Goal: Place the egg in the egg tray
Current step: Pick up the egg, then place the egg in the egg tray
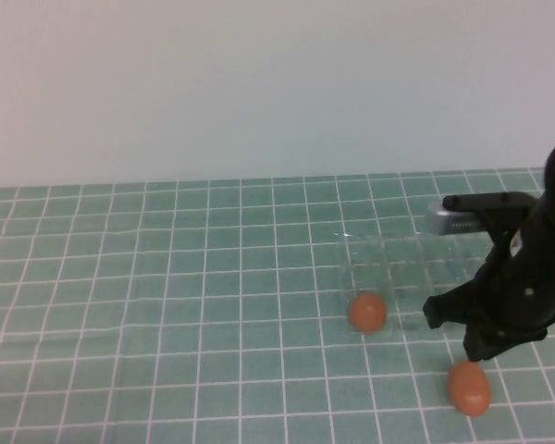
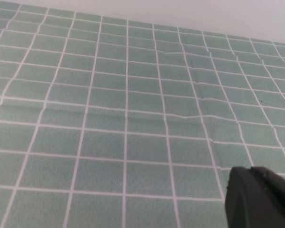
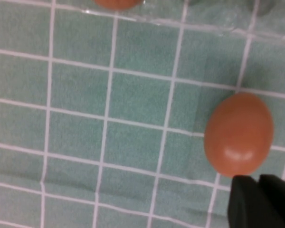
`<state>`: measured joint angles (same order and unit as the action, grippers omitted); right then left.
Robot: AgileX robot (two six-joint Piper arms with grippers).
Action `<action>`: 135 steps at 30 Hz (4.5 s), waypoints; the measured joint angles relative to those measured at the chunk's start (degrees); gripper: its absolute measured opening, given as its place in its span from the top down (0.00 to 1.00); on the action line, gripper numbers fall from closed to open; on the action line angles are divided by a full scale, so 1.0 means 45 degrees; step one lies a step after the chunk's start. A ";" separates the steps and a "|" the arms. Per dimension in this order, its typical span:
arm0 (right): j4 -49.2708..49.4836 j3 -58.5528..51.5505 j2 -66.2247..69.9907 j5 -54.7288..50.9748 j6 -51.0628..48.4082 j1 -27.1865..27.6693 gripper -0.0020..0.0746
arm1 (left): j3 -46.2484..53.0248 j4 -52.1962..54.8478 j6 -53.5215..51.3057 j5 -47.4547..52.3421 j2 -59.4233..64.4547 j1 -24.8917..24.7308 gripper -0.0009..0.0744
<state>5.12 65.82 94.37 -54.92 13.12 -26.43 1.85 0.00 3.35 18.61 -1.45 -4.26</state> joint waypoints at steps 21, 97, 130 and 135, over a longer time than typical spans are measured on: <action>-0.0868 0.0030 0.2452 0.0864 0.0802 -0.0015 0.27 | 0.0000 0.0000 0.0000 0.0000 0.0000 0.0000 0.99; -0.4207 -0.8253 0.2937 2.5652 -0.2788 0.0731 0.52 | 0.0000 0.0000 0.0000 0.0000 0.0000 0.0000 0.99; -0.4098 -0.8230 0.4349 2.6705 -0.2585 0.0731 0.40 | 0.0000 0.0000 0.0000 0.0000 0.0000 0.0000 0.99; -0.4098 -0.8230 0.4349 2.6705 -0.2509 0.0731 0.39 | 0.0000 0.0000 0.0000 0.0000 0.0000 0.0000 0.99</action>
<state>-13.32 28.78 113.94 65.25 1.83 -23.14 1.85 0.00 3.35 18.61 -1.45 -4.26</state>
